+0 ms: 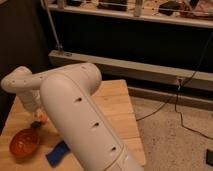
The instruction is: Push the ceramic bowl across the table
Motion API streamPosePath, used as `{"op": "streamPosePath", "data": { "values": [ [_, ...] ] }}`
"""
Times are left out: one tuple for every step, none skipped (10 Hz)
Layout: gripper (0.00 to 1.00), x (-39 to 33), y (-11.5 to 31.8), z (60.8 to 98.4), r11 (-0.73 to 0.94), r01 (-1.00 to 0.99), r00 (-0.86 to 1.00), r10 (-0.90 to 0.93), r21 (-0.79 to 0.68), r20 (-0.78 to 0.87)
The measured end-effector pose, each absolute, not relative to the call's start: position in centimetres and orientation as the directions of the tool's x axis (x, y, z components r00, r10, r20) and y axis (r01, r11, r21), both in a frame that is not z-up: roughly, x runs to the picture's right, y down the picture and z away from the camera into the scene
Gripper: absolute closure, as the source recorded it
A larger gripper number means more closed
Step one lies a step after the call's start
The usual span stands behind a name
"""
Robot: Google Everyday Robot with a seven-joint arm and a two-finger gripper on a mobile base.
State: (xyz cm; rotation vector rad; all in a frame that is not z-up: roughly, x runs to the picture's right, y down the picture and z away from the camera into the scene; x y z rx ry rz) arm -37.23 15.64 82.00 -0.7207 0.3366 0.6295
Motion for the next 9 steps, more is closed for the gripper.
{"op": "streamPosePath", "data": {
  "values": [
    [0.21,-37.7,16.4,82.2,0.586,-0.629,0.774,0.413,-0.511,-0.479],
    [0.3,-38.3,17.4,82.4,0.597,-0.624,0.778,0.423,-0.504,-0.464],
    [0.38,-38.9,17.9,82.1,0.605,-0.626,0.778,0.438,-0.492,-0.451],
    [0.5,-39.2,17.9,81.3,0.624,-0.633,0.772,0.466,-0.458,-0.432],
    [0.63,-39.2,17.5,80.3,0.651,-0.637,0.769,0.495,-0.414,-0.405],
    [0.72,-39.3,17.4,79.4,0.662,-0.638,0.768,0.509,-0.393,-0.388],
    [0.8,-39.6,17.7,78.6,0.668,-0.635,0.771,0.514,-0.388,-0.376],
    [0.92,-40.2,18.6,77.4,0.672,-0.624,0.781,0.51,-0.4,-0.361],
    [0.99,-40.7,19.6,76.6,0.678,-0.606,0.795,0.495,-0.416,-0.351]
  ]
}}
